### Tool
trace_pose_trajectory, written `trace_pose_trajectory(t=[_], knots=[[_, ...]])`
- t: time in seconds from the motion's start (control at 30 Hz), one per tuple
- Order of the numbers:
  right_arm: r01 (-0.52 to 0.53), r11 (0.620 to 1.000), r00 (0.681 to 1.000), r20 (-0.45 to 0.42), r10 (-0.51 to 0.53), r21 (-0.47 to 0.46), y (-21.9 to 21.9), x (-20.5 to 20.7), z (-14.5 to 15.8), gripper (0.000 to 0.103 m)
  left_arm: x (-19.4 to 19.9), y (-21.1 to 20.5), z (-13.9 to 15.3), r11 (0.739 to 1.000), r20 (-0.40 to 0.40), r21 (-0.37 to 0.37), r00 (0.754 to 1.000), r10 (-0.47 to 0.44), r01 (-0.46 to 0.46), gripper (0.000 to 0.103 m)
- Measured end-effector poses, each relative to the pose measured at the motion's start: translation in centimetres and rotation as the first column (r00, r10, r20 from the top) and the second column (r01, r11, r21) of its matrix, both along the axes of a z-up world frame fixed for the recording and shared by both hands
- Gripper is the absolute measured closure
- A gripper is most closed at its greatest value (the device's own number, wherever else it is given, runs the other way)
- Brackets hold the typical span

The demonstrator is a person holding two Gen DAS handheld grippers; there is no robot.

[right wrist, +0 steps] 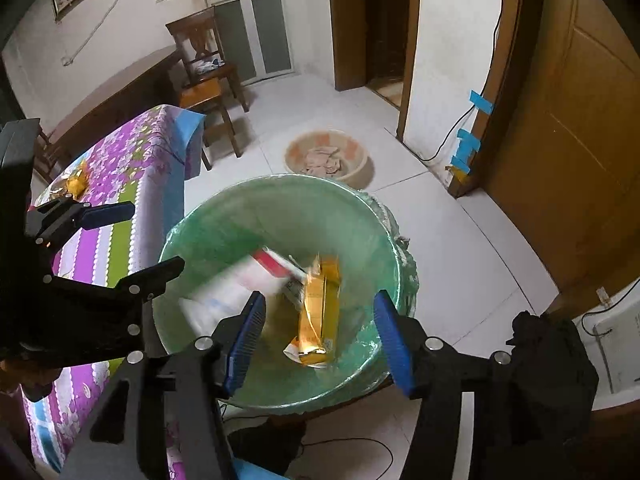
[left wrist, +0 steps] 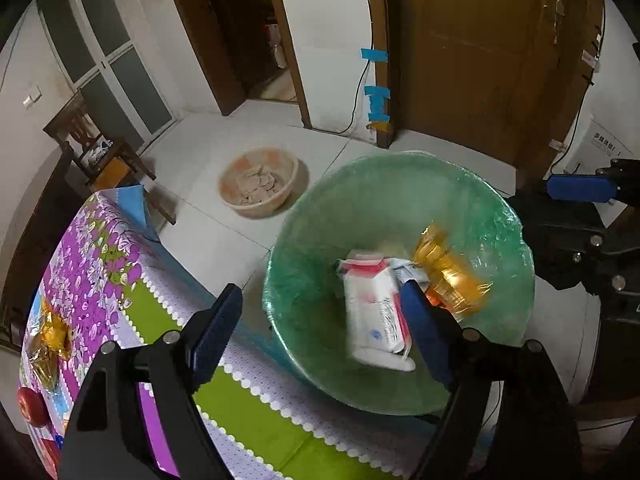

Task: Collect trash
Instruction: 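Open both tools to drop the bag and box into the bin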

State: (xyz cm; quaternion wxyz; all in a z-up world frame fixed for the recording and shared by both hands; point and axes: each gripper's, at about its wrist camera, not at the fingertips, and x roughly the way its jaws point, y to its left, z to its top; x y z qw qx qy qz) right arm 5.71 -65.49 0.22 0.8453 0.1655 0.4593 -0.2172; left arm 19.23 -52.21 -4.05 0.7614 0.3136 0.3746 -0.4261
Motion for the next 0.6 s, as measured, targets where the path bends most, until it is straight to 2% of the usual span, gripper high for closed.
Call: trace_pose_trajectory(t=[0.43,0.6], knots=[[-0.008,1.000,1.000,-0.002,0.008,-0.006,1.3,-0.5,-0.4,0.046,-1.0,1.4,0.5,1.000,0.083,0.000,0.996,0.022,-0.022,0.025],[0.005,0.999,1.000,0.011,-0.005,-0.043,2.4,-1.1,-0.5,0.044,-1.5,2.7,0.7,0.999,0.116,-0.017,0.992,0.046,-0.044,0.025]])
